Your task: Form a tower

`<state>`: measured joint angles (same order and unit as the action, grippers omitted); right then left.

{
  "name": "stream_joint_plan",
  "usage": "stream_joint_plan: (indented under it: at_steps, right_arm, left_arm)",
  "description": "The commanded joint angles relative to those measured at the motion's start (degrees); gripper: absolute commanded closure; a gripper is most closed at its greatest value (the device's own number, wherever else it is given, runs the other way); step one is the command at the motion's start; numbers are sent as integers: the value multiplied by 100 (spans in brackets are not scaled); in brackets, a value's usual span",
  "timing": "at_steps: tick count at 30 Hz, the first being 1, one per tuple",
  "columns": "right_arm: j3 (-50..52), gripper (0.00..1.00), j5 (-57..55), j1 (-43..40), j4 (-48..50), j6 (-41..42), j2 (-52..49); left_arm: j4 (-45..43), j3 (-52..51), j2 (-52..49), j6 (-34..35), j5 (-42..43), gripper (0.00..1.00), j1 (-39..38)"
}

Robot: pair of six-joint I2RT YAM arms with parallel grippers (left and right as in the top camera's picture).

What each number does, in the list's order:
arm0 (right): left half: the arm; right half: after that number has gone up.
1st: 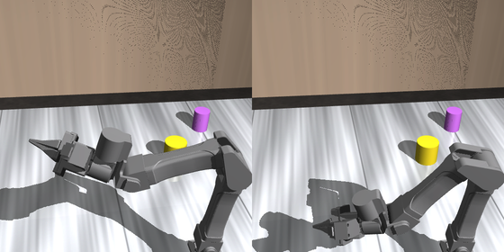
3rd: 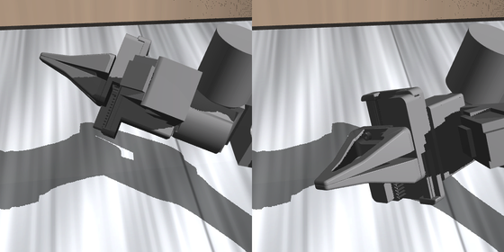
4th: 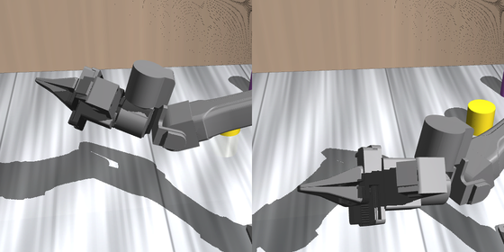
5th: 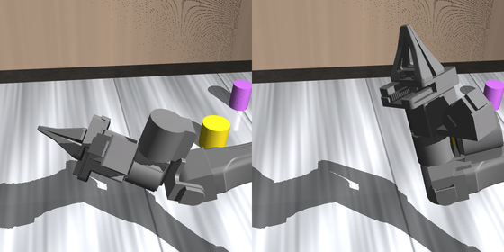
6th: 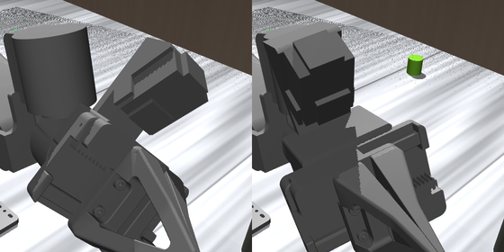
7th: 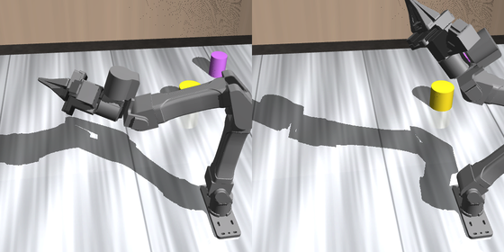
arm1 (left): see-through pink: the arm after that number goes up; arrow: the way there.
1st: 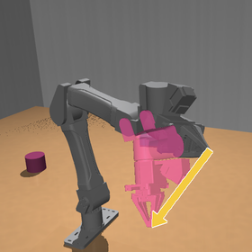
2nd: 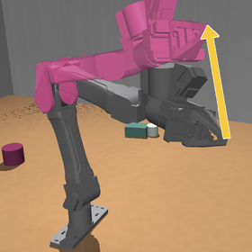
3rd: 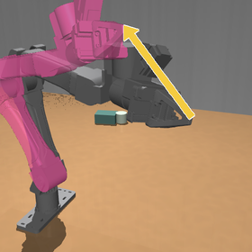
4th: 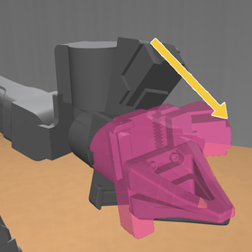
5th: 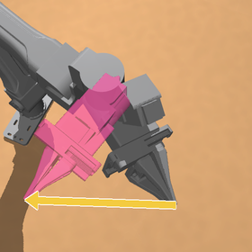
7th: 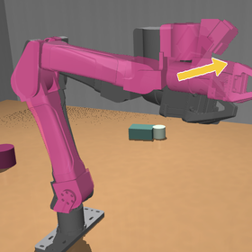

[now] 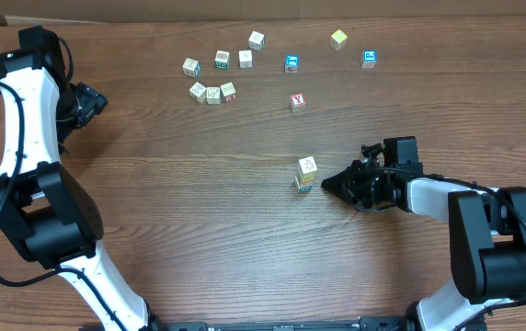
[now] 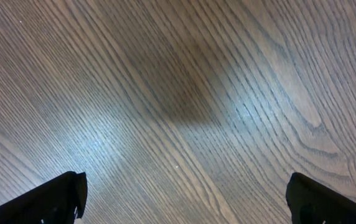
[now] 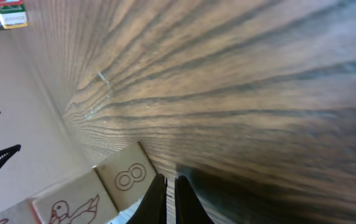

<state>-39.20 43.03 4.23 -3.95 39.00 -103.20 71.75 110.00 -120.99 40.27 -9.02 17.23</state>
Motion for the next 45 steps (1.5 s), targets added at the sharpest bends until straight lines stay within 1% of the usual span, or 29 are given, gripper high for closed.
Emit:
stream_joint_plan:
  at_steps: [1,7,12,41,45]
  right_arm:
    - [52,96,79,33,98,-48,-57]
    - [52,96,76,44,118,-50,-57]
    - [52,96,31,205,199,-44,-57]
    - [52,96,70,223,367,-111,-57]
    - [52,96,79,354,328,-50,-57]
  left_arm:
    - [-4,76,-17,-46,-13,0,-35]
    - [-4,76,-17,-46,-13,0,-33]
    - [-2,76,-17,-46,-13,0,-35]
    - [-4,76,-17,-44,-13,1,-35]
    - [-4,76,-17,-46,-13,1,-33]
